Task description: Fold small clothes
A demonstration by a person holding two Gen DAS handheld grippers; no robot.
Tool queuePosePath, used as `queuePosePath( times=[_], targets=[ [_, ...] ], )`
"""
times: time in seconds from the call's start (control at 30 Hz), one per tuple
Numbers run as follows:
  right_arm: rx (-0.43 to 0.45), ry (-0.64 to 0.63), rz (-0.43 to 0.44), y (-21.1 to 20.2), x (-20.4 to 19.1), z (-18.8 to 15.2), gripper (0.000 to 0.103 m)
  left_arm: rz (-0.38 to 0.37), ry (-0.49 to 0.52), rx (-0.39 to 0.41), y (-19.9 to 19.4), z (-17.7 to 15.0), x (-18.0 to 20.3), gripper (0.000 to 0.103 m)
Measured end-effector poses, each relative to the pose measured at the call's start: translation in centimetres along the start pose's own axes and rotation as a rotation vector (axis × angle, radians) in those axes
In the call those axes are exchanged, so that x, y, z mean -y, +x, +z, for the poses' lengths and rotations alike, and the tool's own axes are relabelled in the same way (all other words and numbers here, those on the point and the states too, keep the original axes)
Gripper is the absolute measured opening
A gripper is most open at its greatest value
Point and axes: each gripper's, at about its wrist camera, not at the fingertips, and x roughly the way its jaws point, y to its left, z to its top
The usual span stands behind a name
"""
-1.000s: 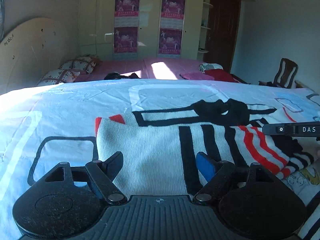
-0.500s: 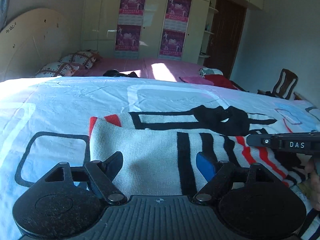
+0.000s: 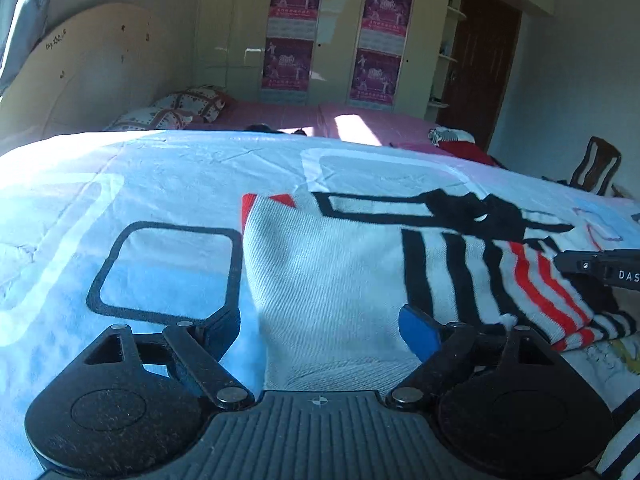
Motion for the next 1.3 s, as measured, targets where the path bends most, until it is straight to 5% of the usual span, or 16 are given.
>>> queuePosePath(
  times=[0.17, 0.33, 0.37, 0.43, 0.53, 0.6, 0.63, 0.7, 0.77, 0.83, 0.9, 1.0, 1.07, 1.13, 1.3],
  targets=[
    [-0.03, 0.137, -0.119, -0.8, 4.3, 0.2, 0.026, -0.001, 0.074, 0.05, 0.9, 2.2, 2.4, 0.086],
    [-0.091, 0.231, -0.038, -0.6, 5.9, -1.3, 0.029, -0.004, 0.094, -0.027, 3.2, 1.5, 3.1, 0.086],
    [-0.087, 0.224, -0.037, -0.4, 5.8, -1.3, 0.027, 0.004, 0.098, -0.055, 3.7, 1.1, 3.2, 0.086],
    [-0.064, 0.167, -0.042, -0.5, 5.0, -1.1, 0.006, 0.008, 0.099, -0.043, 3.8, 0.3, 3.3, 0.086],
    [0.071, 0.069, -0.09, -2.6, 4.0, -0.2, 0.006, 0.011, 0.09, -0.041, 3.7, 0.3, 3.1, 0.086],
    [0.028, 0.076, -0.121, -1.8, 4.6, -0.2, 0.006, 0.016, 0.096, -0.04, 3.9, 0.2, 3.2, 0.087],
    [-0.07, 0.062, -0.135, -0.2, 4.8, -0.8, 0.007, 0.017, 0.098, -0.042, 4.0, 0.2, 3.3, 0.087],
    [-0.084, 0.003, -0.14, 0.4, 4.5, -0.9, 0.009, 0.017, 0.1, -0.055, 3.8, 0.6, 3.3, 0.086],
    [-0.013, 0.029, -0.137, -1.0, 4.8, 0.1, 0.021, -0.001, 0.084, -0.017, 2.9, 1.7, 3.3, 0.086],
    [0.04, 0.084, -0.111, -1.3, 5.6, 1.2, 0.014, -0.029, 0.069, 0.027, 2.4, 2.9, 3.4, 0.086],
    [-0.008, 0.117, -0.108, 0.6, 6.1, 1.9, 0.003, -0.052, 0.069, 0.03, 2.9, 3.8, 3.9, 0.086],
    [-0.099, 0.136, -0.095, 4.4, 5.9, 1.5, 0.003, -0.034, 0.108, -0.033, 5.7, 4.0, 5.1, 0.086],
    [-0.082, 0.077, -0.108, 5.0, 4.9, 1.3, 0.003, 0.013, 0.138, -0.097, 7.8, 3.0, 5.5, 0.087],
    [-0.073, 0.03, -0.104, 4.2, 4.4, 1.5, 0.004, 0.021, 0.161, -0.079, 7.4, 3.1, 6.0, 0.087],
    [0.018, 0.076, -0.259, 1.8, 9.0, 1.7, 0.01, 0.007, 0.1, 0.0, 5.3, 4.4, 4.9, 0.087]
  ],
)
